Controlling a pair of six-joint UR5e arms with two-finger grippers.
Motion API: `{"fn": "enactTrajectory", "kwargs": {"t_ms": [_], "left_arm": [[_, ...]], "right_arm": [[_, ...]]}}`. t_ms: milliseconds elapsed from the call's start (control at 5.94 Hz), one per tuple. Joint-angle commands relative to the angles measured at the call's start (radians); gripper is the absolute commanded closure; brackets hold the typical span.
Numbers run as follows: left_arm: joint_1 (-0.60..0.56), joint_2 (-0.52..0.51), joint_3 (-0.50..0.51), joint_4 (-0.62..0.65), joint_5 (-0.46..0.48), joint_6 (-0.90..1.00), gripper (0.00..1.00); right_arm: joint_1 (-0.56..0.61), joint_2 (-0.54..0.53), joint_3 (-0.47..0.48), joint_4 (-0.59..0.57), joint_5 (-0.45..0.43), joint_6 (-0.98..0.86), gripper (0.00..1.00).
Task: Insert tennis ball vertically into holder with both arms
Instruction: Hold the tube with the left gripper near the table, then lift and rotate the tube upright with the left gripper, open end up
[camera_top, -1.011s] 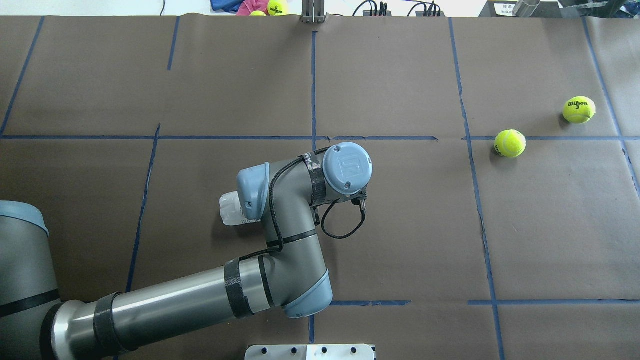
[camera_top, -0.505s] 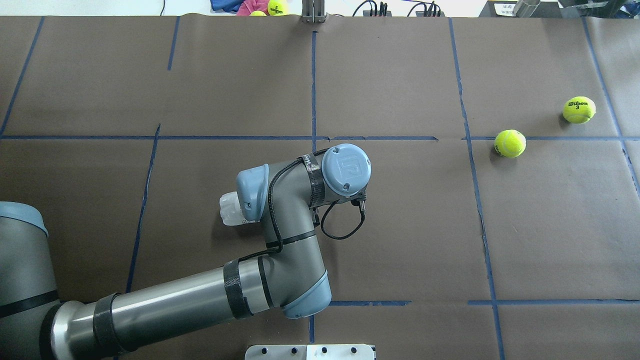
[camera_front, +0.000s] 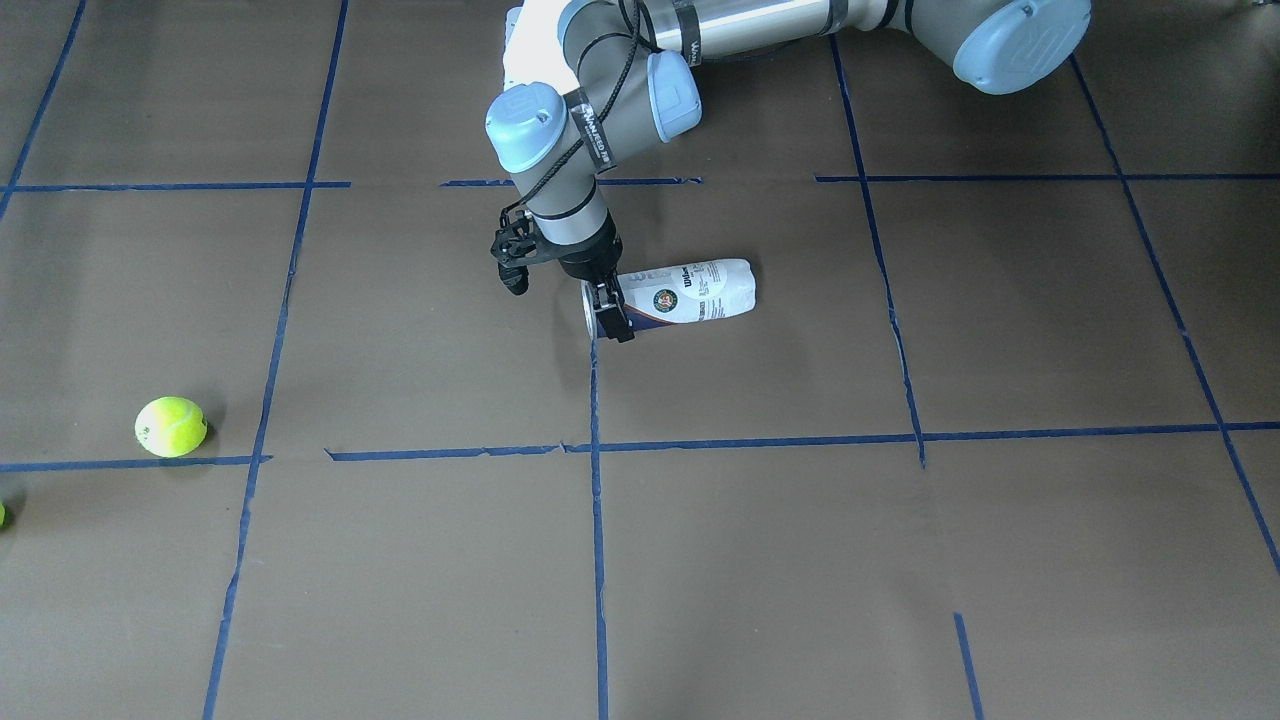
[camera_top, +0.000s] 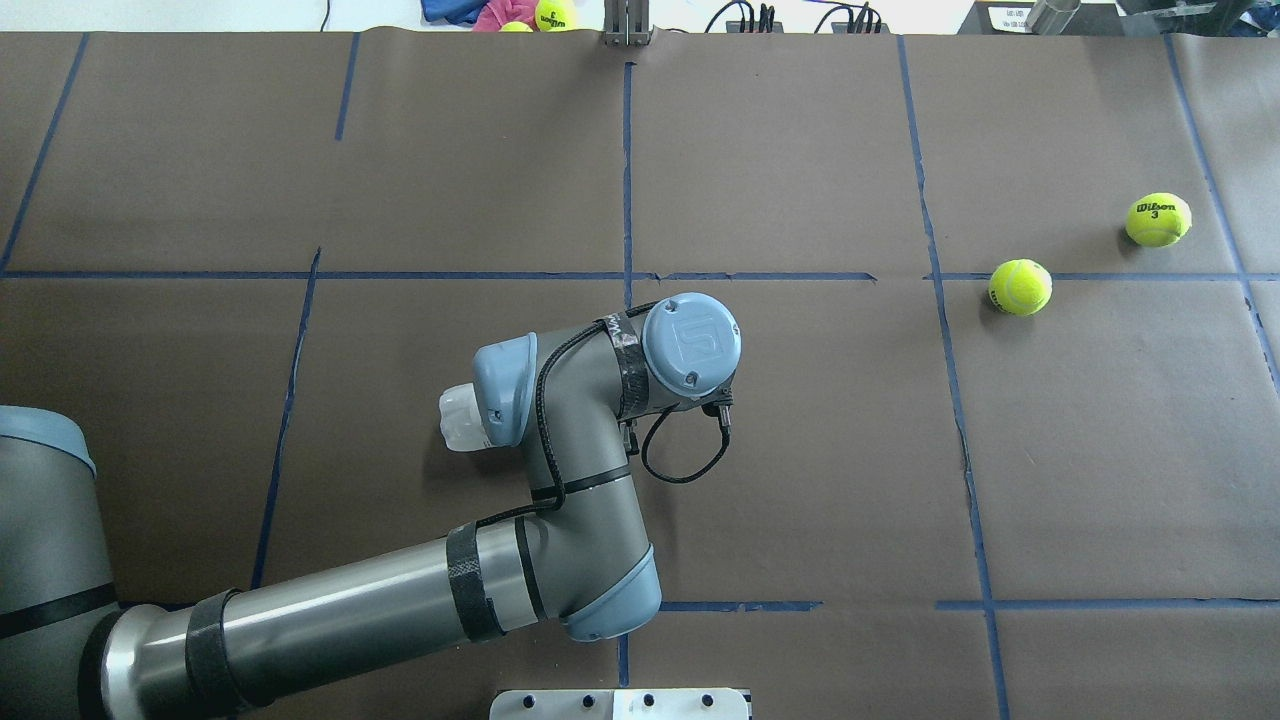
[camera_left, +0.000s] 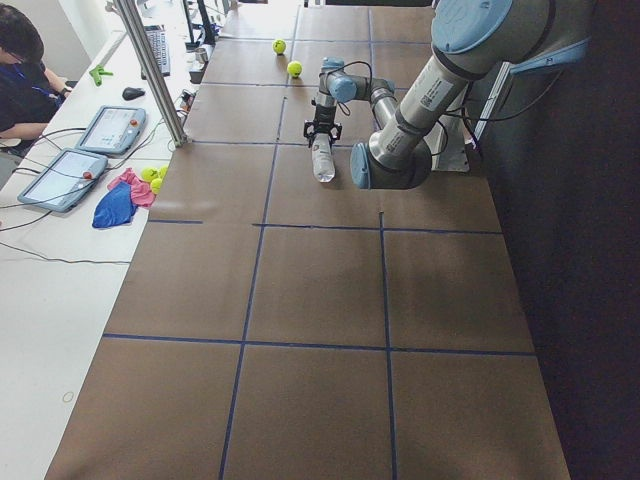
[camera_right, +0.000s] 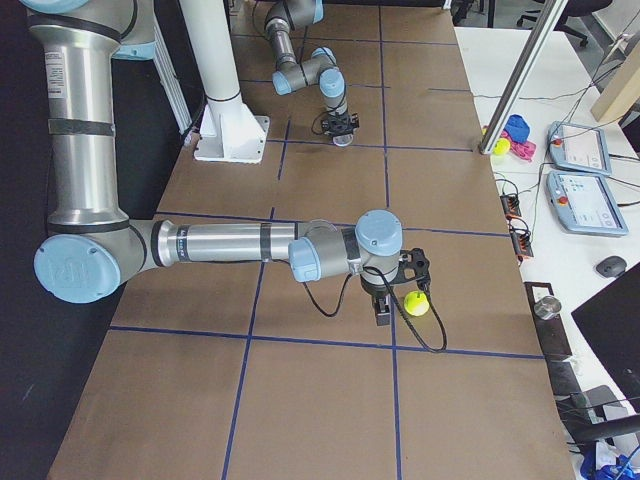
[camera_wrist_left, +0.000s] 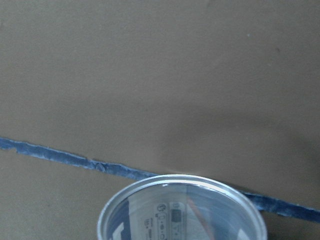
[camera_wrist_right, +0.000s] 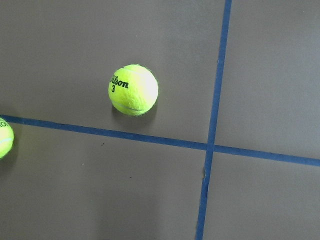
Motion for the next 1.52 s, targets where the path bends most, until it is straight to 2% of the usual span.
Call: {"fn": "enactTrajectory", "kwargs": {"t_ms": [0, 337, 674, 842, 1179, 1347], "left_arm": [[-0.001, -0.003, -0.007, 0.0, 0.0, -0.001, 0.21], [-0.007, -0.004, -0.027, -0.008, 0.0, -0.001, 0.21], [-0.058, -0.006, -0.2, -0.008, -0.015, 0.002, 0.21], [-0.087, 0.002, -0.272, -0.074, -0.056, -0.008, 0.21], [-0.142, 0.072, -0.294, -0.42, -0.164, -0.15, 0.21], [-0.161, 0.133, -0.293, -0.639, -0.187, -0.229, 0.21]], "right_arm": [[0.0, 0.0, 0.0, 0.0, 0.001, 0.0, 0.0], [0.0, 0.0, 0.0, 0.0, 0.001, 0.0, 0.0], [0.0, 0.0, 0.0, 0.0, 0.001, 0.0, 0.0], [0.0, 0.0, 0.0, 0.0, 0.001, 0.0, 0.0], [-0.002, 0.0, 0.002, 0.0, 0.001, 0.0, 0.0], [-0.002, 0.0, 0.002, 0.0, 0.001, 0.002, 0.0]]}}
